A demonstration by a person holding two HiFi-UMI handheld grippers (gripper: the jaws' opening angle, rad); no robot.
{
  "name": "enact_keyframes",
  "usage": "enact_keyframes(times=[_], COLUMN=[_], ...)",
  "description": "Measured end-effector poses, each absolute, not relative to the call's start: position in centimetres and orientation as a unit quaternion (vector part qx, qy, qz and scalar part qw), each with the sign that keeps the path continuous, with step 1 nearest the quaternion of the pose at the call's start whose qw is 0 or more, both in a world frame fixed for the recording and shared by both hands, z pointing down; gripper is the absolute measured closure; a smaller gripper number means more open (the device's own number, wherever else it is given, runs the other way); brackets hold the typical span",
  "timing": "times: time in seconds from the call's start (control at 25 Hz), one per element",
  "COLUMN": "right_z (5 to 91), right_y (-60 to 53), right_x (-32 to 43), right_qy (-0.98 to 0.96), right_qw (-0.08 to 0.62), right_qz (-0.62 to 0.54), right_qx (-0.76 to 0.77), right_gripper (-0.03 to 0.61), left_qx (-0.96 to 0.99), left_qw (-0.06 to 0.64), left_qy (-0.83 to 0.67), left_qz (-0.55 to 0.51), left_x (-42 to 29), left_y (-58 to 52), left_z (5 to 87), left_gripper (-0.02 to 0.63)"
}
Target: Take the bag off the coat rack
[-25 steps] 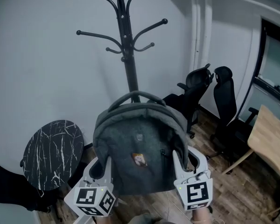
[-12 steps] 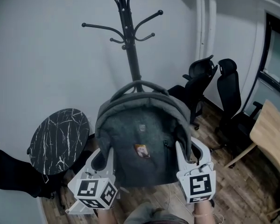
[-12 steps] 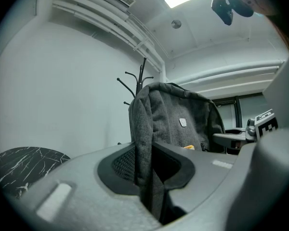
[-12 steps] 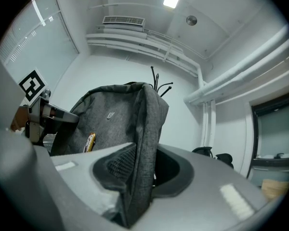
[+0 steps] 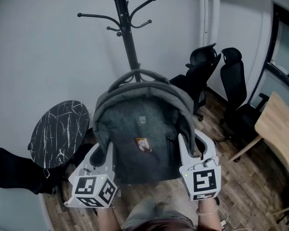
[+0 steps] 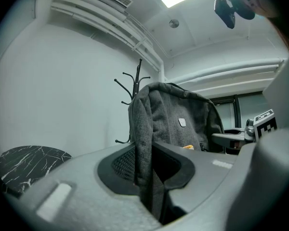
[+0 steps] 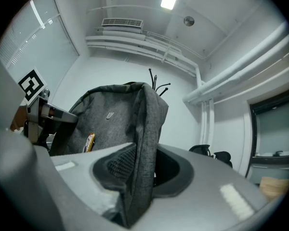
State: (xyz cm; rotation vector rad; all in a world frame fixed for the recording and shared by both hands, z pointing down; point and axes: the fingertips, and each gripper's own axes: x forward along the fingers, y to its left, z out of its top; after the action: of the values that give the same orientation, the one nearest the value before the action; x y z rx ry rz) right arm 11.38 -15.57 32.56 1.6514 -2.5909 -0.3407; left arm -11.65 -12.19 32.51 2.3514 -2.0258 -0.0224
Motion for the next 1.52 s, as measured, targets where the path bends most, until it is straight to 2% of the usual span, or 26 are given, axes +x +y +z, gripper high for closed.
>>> enact_keyframes(times=[0.64, 1.52], right_z=[33.3, 34.0], right_y=[-15.8, -19.8], right_x=[12.9, 8.3], right_qy=[-0.833, -0.819], right_qw=[0.018, 0.044], right_qz=[-0.099, -0.093], right_qx=[0.544, 0.565], right_gripper=[0.479, 0.479], left_qx=[0.767, 0.785], left_qw=[0.022, 0.047], left_qy=[-0.641, -0.617], left_qz=[0.008, 0.004], left_x=[-10.0, -14.7], left_y=[-12.6, -17.8], left_z=[32.9, 34.2], left_gripper=[0.537, 0.537])
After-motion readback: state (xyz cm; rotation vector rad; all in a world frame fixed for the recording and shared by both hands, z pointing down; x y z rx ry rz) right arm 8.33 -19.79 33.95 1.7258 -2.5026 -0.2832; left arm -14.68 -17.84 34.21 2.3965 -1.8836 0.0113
